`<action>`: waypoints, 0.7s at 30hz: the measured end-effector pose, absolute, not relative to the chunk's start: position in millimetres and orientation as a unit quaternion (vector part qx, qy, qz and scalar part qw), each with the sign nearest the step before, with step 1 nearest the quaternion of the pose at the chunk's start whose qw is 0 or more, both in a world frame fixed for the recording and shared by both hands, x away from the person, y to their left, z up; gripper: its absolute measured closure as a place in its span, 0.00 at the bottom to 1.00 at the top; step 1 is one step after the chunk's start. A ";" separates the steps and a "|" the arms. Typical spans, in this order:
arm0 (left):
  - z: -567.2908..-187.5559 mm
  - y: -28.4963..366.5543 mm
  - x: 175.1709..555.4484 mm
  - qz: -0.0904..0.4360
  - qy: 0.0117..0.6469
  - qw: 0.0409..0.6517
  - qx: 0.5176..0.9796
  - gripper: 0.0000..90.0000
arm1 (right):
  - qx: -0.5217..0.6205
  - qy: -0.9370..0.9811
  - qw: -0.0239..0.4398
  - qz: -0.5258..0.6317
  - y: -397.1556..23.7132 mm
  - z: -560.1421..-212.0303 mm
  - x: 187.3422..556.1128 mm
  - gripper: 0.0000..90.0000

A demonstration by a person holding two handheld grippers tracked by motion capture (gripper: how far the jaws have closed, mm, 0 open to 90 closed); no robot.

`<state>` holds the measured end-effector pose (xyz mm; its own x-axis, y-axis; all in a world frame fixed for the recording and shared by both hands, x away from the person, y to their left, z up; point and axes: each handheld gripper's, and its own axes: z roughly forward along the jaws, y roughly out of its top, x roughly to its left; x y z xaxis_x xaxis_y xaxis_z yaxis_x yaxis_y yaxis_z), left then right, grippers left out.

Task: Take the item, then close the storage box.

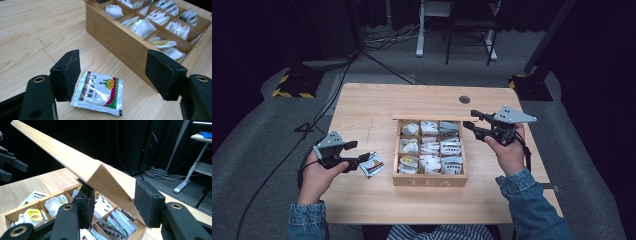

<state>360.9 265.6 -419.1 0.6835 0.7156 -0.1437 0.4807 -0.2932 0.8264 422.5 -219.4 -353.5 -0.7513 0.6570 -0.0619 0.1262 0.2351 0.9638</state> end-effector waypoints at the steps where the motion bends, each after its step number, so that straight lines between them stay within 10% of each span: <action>1: -417.9 263.8 357.4 0.130 0.371 0.456 0.799 0.32 | 0.262 0.749 0.237 0.561 -219.3 -353.7 421.9 0.58; 21: -414.5 260.3 337.4 0.138 0.360 0.422 0.820 0.29 | 0.258 0.772 0.223 0.536 -217.3 -351.7 411.6 0.55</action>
<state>337.4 260.3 -414.5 0.7020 0.7080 -0.0769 0.4745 -0.3845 0.7918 411.6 -217.3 -351.7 -0.7672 0.6377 -0.0684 0.1583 0.2916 0.9434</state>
